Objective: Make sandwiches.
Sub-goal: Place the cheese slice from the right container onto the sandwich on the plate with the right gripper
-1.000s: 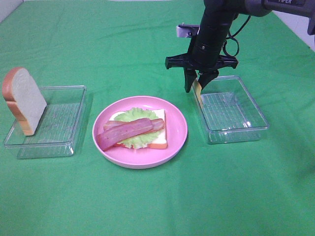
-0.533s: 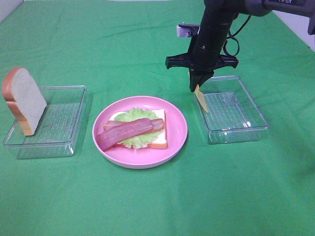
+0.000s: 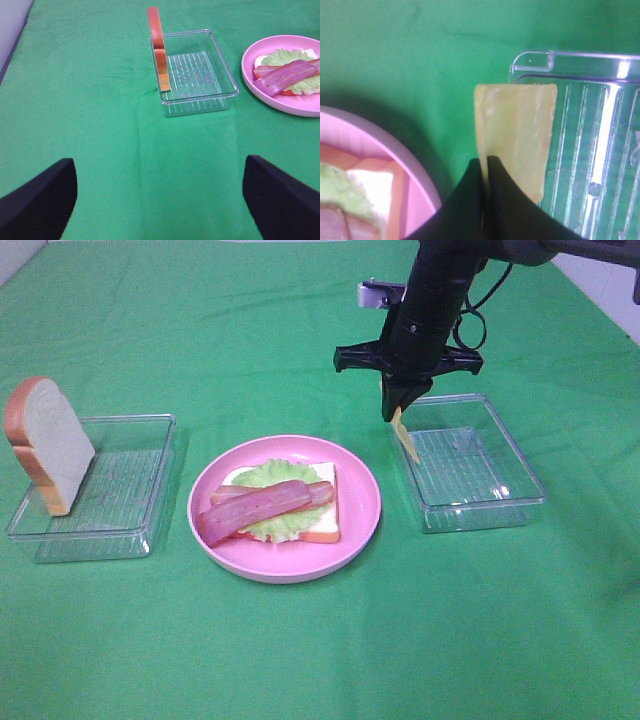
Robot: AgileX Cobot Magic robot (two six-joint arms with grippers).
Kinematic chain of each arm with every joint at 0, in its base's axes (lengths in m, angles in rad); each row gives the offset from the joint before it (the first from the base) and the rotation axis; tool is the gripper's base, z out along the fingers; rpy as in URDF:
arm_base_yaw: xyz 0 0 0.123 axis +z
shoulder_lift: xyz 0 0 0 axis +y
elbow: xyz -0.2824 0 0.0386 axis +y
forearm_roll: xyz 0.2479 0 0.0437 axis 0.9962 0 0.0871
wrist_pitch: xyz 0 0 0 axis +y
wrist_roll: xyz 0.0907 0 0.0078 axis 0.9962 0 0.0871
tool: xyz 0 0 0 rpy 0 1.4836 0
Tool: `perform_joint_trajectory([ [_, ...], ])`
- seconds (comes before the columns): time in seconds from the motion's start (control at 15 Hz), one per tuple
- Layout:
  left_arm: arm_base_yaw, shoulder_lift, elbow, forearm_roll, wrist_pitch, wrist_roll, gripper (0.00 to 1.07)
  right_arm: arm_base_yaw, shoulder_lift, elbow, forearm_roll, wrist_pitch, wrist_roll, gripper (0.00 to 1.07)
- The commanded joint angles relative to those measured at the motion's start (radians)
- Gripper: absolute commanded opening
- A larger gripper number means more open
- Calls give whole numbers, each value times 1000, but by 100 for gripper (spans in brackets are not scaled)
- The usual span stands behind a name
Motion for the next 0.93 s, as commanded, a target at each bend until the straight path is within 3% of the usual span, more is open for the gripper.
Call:
perform_joint_trajectory([
  [0.07,-5,-15,3,-4,-15,-7,84,-4,-41,-4,-6,3,10,0],
  [0.47,-5,-15,3,-4,-15,-7,84,-2,-146,-3,16,97,8,0],
  [0.67,-5,-15,3,-4,-15,-7,84,-2,-209,54,51,114,-18,0],
  [0.8,-5,-15,3,-4,-15,-7,84,-2,-308,215,138,17,-47,0],
  [0.87,-5,-15,3,-4,-15,-7,84,-2,-417,413,343,-121,-171,0],
  [0.93,-5,-15,3,-4,-15,-7,84,-2,-417,413,343,-121,-171,0],
])
